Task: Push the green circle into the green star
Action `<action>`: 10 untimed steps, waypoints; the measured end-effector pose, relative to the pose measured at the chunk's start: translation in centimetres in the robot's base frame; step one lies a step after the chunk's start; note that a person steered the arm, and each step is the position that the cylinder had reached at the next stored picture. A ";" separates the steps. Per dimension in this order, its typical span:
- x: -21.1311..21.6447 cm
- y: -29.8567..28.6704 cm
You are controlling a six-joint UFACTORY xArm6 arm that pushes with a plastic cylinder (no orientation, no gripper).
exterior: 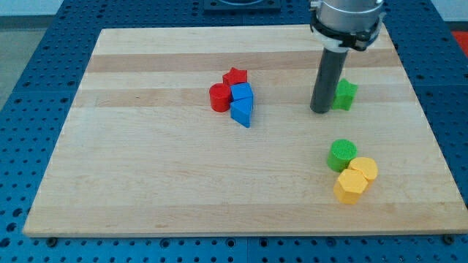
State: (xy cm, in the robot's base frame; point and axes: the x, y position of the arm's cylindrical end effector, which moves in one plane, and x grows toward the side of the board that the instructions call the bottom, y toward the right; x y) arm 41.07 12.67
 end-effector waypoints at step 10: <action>12.9 -6.4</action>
State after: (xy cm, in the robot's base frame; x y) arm 53.97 6.24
